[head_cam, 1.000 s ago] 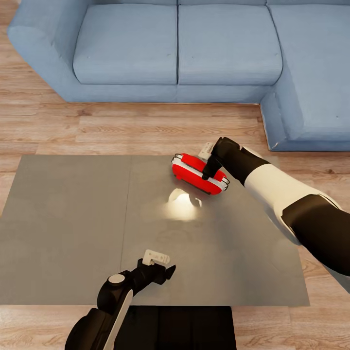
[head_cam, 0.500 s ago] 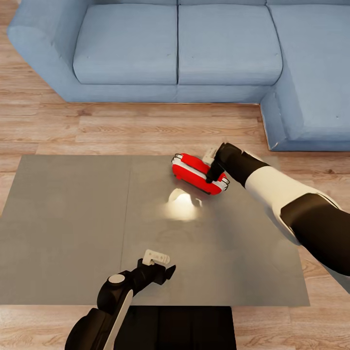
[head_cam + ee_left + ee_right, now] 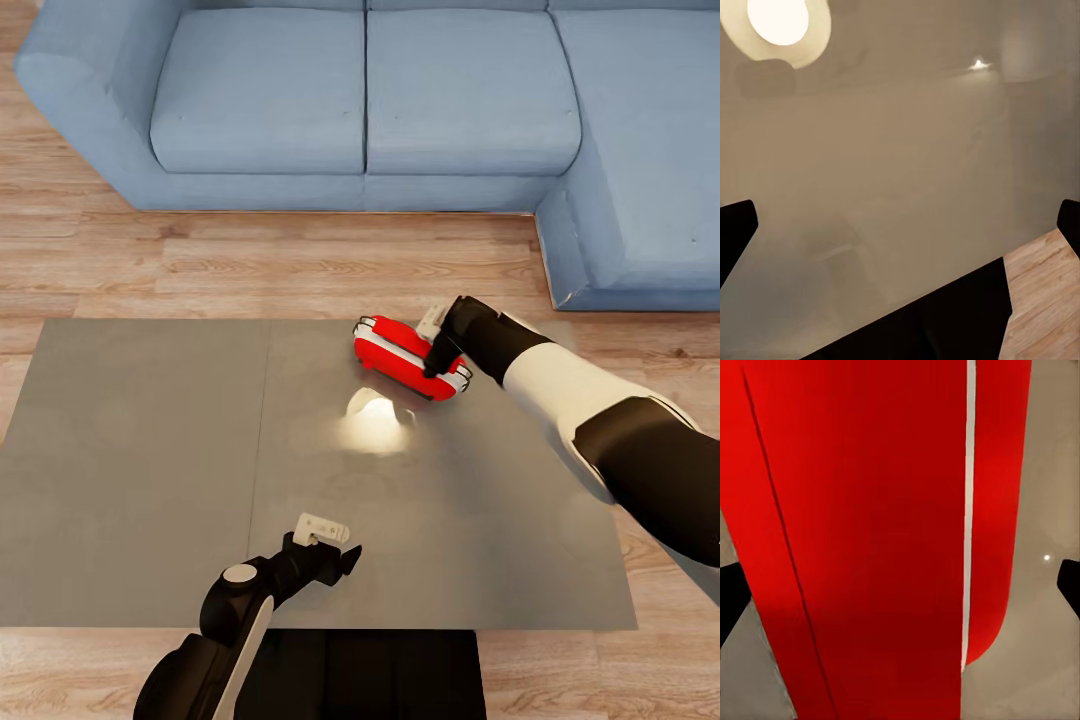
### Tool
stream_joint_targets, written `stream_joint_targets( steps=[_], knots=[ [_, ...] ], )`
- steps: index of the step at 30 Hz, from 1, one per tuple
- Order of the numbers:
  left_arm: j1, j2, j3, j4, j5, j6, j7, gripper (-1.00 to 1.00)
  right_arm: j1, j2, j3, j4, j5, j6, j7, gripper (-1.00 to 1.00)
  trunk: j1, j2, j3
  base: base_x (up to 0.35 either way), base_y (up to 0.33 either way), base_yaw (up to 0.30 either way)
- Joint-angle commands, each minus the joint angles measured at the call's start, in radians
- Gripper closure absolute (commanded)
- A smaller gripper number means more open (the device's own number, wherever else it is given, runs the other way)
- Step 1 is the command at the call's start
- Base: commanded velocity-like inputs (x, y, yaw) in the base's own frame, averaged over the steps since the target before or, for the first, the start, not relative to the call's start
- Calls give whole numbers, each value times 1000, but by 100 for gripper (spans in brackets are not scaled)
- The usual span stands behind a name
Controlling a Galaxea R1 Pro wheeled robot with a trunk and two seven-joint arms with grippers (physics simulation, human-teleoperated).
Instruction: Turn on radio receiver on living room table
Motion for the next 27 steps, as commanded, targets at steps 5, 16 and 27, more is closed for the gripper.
stream_joint_targets(
  steps=[5,16,27],
  knots=[
    [0,0,0,0,0,0,0,-100,0,9,0,0,0,0,0,-100,0,0,0,0,0,0],
    [0,0,0,0,0,0,0,-100,0,10,-2,0,0,1,-1,100,0,0,0,0,0,0],
    [0,0,0,0,0,-1,0,-100,0,8,-3,0,0,0,-2,100,0,0,0,0,0,0]
  ],
)
